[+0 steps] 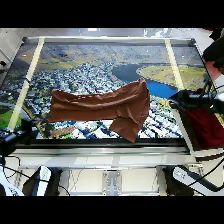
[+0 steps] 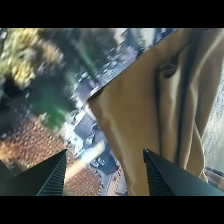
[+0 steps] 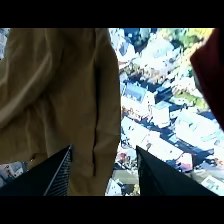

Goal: Fold the shirts.

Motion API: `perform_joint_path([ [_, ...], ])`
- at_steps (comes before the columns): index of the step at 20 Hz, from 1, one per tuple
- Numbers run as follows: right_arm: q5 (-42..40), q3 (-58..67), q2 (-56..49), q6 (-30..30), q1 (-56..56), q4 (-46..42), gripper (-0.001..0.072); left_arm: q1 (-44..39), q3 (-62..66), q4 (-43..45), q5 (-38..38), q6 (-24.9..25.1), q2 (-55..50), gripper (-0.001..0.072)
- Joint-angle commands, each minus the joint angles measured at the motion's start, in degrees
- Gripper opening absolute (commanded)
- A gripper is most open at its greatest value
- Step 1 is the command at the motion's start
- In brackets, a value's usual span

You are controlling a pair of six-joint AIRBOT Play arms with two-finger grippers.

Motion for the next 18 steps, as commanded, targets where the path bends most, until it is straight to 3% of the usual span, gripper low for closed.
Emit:
perform_joint_path([
  [1, -2.4, -6.5, -2.1, -4.1, -0.6, 7.2, 0.0429, 0.7, -3.6, -12.3, 1.7, 6.8, -6.1, 0.05],
  [2, -3.5, -6.5, -2.4, -4.4, -0.5, 7.3, 0.0429, 0.7, -3.6, -17.5, 1.7, 11.2, -8.4, 0.0464],
  [6, -3.7, -6.4, -2.3, -4.7, -0.5, 7.8, 0.0429, -1.8, -3.6, -31.0, 1.8, 22.4, -16.5, 0.0462],
  [8, -3.4, -6.4, -2.3, -4.9, -0.5, 8.1, 0.0429, -4.8, -3.5, -33.7, 2.9, 25.4, -20.0, 0.0365],
  [18, -3.3, -6.2, 1.3, -4.9, -0.5, 9.5, 0.0428, -14.8, 4.1, -33.8, 17.1, 25.6, -23.5, 0.0342],
])
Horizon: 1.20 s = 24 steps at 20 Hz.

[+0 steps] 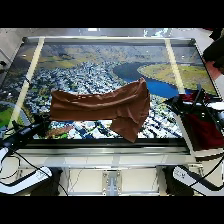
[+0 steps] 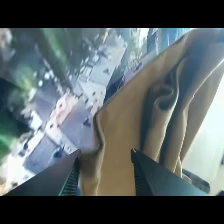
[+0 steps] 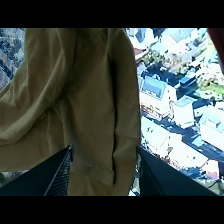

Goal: Fold the shirts.

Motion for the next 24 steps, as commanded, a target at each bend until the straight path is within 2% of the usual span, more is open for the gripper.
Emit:
perform_joint_path([
  [1, 0.0, 0.0, 1.0, 0.0, 0.0, 0.3, 0.0428, -3.8, 3.3, -0.5, 4.5, -0.3, -0.7, 0.0289],
  [3, 0.0, 0.0, 1.0, 0.1, 0.0, 0.0, 0.0427, -5.5, 4.3, -0.5, 3.6, -1.2, -1.6, 0.003],
  [4, 0.7, 0.0, 0.9, 0.1, 0.0, -0.8, 0.0427, -5.9, 4.3, -0.5, 3.3, -1.2, -1.6, 0.0014],
  [7, 5.9, -0.5, 0.8, 3.5, 0.5, -9.6, 0.0426, -6.0, 4.3, -0.5, 1.3, -1.2, -1.6, 0.0015],
  [9, 3.8, -2.8, 0.6, 8.9, 3.1, -15.7, 0.0426, -6.1, 4.3, -0.5, -0.2, -1.2, -1.6, 0.0014],
  [11, -2.5, -6.1, -0.9, 9.2, 7.5, -14.2, 0.0426, -6.1, 4.3, -0.5, -1.2, -1.2, -1.6, 0.0014],
  [13, -9.0, -7.1, -4.6, 9.2, 12.5, -11.9, 0.0366, -6.1, 4.3, -0.5, -1.1, -1.2, -1.6, 0.0014],
  [14, -11.1, -7.0, -7.1, 9.1, 14.7, -9.5, 0.0368, -6.1, 4.3, -0.4, -1.2, -1.2, -1.6, 0.0014],
  [18, -15.1, -6.7, -13.7, 7.7, 18.8, -3.5, 0.039, -6.1, 4.3, -0.4, -1.1, -1.0, -1.6, 0.0014],
  [22, -19.0, -6.7, -14.6, 5.4, 19.5, 1.4, 0.0389, -6.1, 4.3, -0.5, -1.1, -1.0, -1.6, 0.0014],
  [24, -20.2, -6.7, -14.6, 5.4, 19.6, 2.7, 0.035, -6.1, 4.3, -0.5, -1.1, -1.0, -1.6, 0.0014],
])
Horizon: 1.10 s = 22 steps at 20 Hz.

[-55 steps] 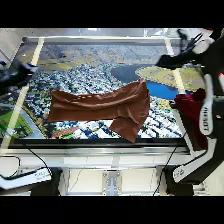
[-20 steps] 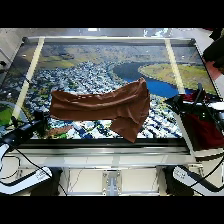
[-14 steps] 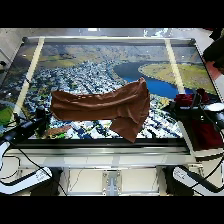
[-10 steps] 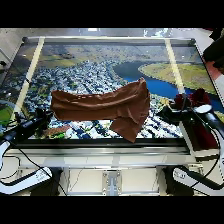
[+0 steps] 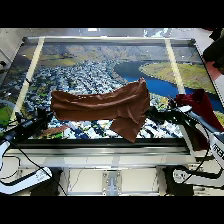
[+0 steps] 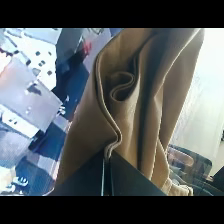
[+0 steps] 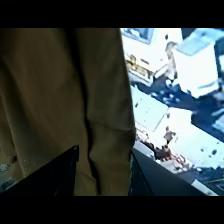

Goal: Fold the shirts.

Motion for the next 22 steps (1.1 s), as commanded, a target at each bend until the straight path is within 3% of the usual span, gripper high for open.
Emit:
perform_joint_path([
  [1, -3.6, -0.1, -0.8, -0.8, 0.7, 2.9, 0.0222, 0.0, 0.0, 0.0, 0.2, 0.1, 0.0, 0.0014],
  [2, -3.5, -0.1, -0.8, -0.7, 0.7, 3.0, 0.0015, 0.0, 0.0, 0.0, 0.2, 0.1, 0.0, 0.0014],
  [6, 2.7, 2.1, 3.3, -4.2, 0.6, 3.7, 0.0013, 1.3, 0.7, -0.9, -4.8, 1.4, 3.6, 0.0012],
  [8, 8.7, 5.6, 10.4, -4.1, 0.6, 0.0, 0.0013, 4.7, 2.1, 0.2, -11.9, 3.1, 10.5, 0.0011],
  [10, 16.7, 10.5, 20.7, -0.2, 0.6, -8.0, 0.0013, 10.4, 4.0, 4.3, -21.2, 2.7, 21.0, 0.001],
  [13, 26.2, 18.3, 37.1, 6.9, 0.6, -16.7, 0.0013, 20.9, 8.3, 8.6, -28.9, -7.2, 38.0, 0.0009],
  [15, 26.0, 26.2, 46.6, 10.4, 0.6, -21.9, 0.0012, 25.7, 15.4, 8.4, -28.7, -8.7, 44.7, 0.0009],
  [18, 22.3, 43.0, 51.7, 13.5, 0.6, -34.0, 0.0009, 25.9, 32.4, 8.0, -29.2, -9.1, 42.0, 0.001],
  [22, 22.5, 62.0, 46.1, 13.4, 0.6, -42.6, 0.001, 23.0, 56.7, 9.4, -30.8, -9.6, 30.3, 0.0009],
])
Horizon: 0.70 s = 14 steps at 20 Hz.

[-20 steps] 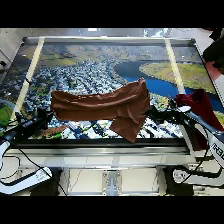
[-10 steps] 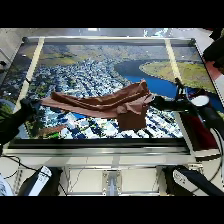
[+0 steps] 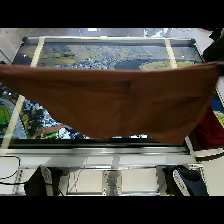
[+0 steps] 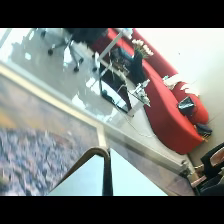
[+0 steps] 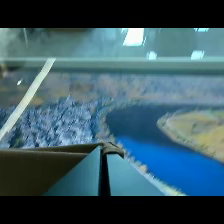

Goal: Fold the shirts.

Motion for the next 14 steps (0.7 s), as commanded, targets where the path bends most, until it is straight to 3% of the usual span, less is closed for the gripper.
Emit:
perform_joint_path([
  [1, 0.2, 14.7, -3.3, 1.2, 0.0, -8.8, 0.0009, -2.5, 19.8, 4.0, -2.1, -2.5, -7.8, 0.0009],
  [3, 2.5, 17.1, -8.0, 0.8, 0.0, -8.5, 0.001, -7.4, 25.4, 11.5, -1.7, -3.8, -10.9, 0.0009],
  [6, 5.4, 17.0, -17.6, 0.6, 0.0, -7.6, 0.001, -18.9, 25.8, 30.7, 0.3, -8.9, -15.1, 0.0009],
  [10, 5.7, 17.0, -35.2, -3.1, 0.1, 1.1, 0.0011, -37.2, 23.8, 55.4, 2.4, -15.0, -26.4, 0.0009],
  [12, 5.2, 17.0, -44.5, -4.7, 0.1, 4.1, 0.0011, -41.7, 23.8, 65.7, 10.8, -22.5, -33.5, 0.001],
  [14, 2.3, 17.0, -52.9, -5.2, 0.1, 5.8, 0.0011, -42.9, 23.9, 67.0, 21.3, -27.3, -39.9, 0.001],
])
